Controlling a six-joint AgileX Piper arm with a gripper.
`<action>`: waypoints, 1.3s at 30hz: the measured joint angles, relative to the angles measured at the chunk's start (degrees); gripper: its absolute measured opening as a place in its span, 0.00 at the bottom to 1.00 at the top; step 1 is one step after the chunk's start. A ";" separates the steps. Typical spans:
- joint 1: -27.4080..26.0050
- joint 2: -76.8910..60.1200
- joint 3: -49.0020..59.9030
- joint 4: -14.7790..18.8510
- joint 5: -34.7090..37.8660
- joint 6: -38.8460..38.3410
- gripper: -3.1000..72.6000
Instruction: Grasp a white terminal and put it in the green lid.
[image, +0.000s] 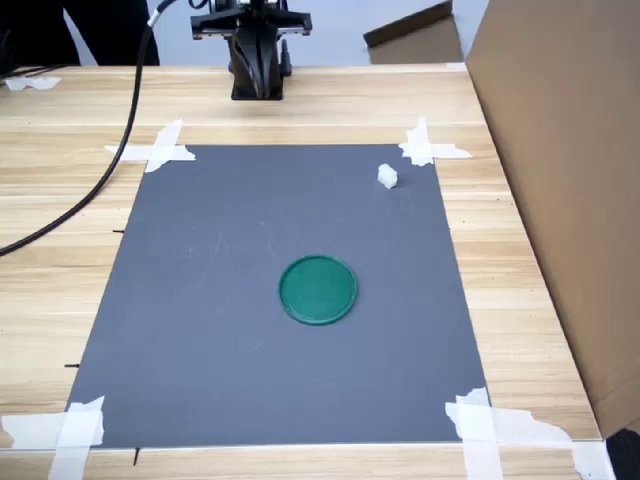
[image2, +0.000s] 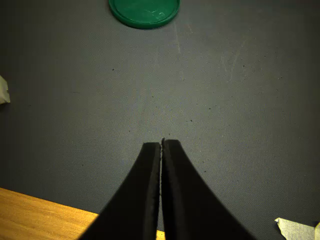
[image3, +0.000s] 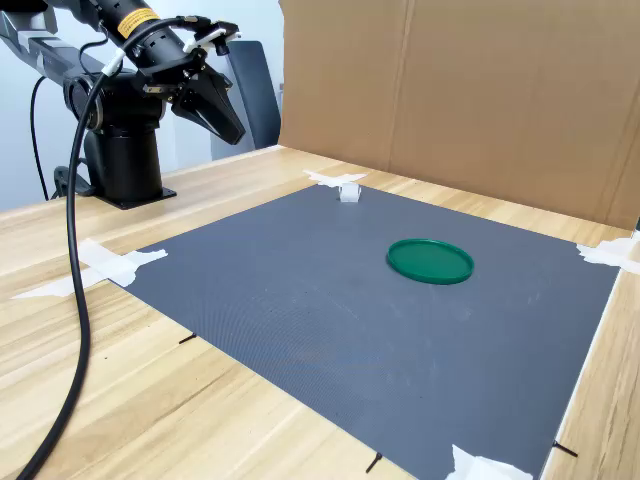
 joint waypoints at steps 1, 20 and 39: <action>0.00 0.00 0.00 0.00 0.00 0.00 0.00; 0.00 0.00 0.00 0.00 0.07 0.00 0.00; 0.00 7.03 -8.98 0.29 5.39 0.00 0.00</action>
